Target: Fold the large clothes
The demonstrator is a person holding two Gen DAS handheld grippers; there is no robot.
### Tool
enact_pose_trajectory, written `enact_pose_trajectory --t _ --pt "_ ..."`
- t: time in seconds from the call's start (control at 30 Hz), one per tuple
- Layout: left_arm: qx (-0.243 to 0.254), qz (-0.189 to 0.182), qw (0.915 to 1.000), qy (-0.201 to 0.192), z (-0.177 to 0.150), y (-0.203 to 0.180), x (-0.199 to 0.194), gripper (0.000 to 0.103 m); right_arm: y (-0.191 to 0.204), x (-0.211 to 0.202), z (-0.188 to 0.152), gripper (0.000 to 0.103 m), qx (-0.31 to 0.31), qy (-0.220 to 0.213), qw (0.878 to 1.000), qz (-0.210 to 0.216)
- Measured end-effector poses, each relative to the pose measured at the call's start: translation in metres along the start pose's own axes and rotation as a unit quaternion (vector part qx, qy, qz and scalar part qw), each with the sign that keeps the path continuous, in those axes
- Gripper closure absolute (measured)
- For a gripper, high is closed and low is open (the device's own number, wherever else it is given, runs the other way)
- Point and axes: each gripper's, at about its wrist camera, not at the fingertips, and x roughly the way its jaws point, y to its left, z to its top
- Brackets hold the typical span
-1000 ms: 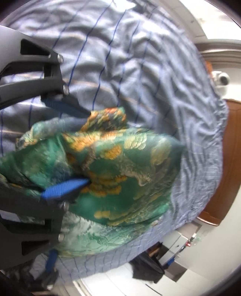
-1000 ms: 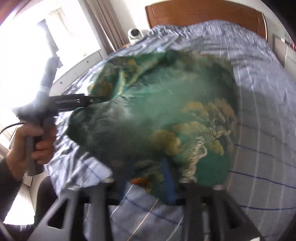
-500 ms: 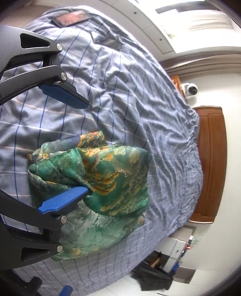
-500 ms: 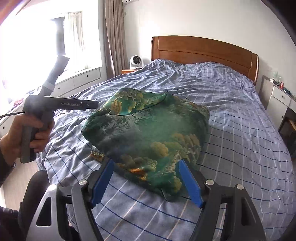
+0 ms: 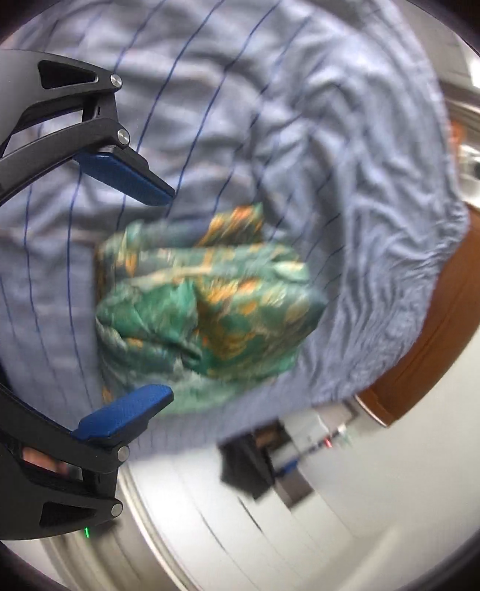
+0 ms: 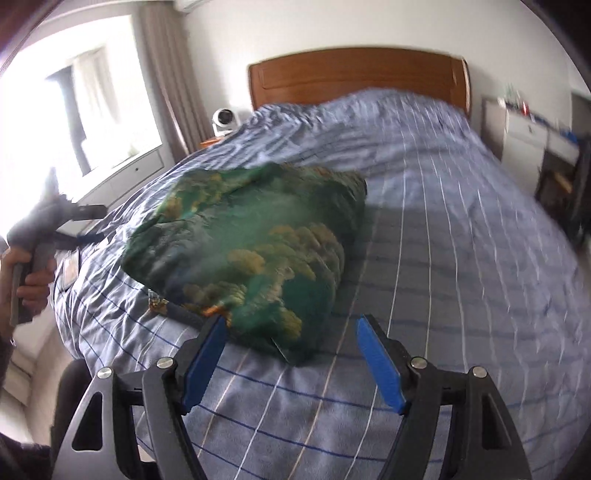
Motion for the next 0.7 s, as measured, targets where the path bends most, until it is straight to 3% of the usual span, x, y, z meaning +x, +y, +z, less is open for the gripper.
enact_pose_trajectory --t 0.1,0.2,0.33,0.47,0.57,0.7 --pt "-0.039 -0.002 0.9991 0.012 0.011 0.011 0.032 0.006 -0.01 0.007 -0.001 0.028 0.036 0.01 0.999 0.02" --pt "-0.082 -0.044 0.9948 0.044 0.019 0.025 0.064 0.006 -0.012 0.01 0.0 0.028 0.047 0.013 0.998 0.026" --pt "-0.092 -0.018 0.9926 0.078 0.007 0.043 0.099 0.004 -0.022 0.011 0.005 0.028 0.058 0.011 0.998 0.033" --pt "-0.128 -0.048 0.9872 0.083 -0.002 0.062 0.112 0.002 -0.041 0.031 0.015 0.028 0.081 0.023 0.994 0.063" --pt "-0.114 -0.044 0.9887 0.087 -0.002 0.06 0.118 0.002 -0.069 0.063 0.025 0.028 0.133 0.038 0.981 0.134" --pt "-0.1 -0.041 0.9896 0.095 0.005 0.054 0.127 0.002 -0.097 0.121 0.03 0.028 0.211 0.079 0.945 0.237"
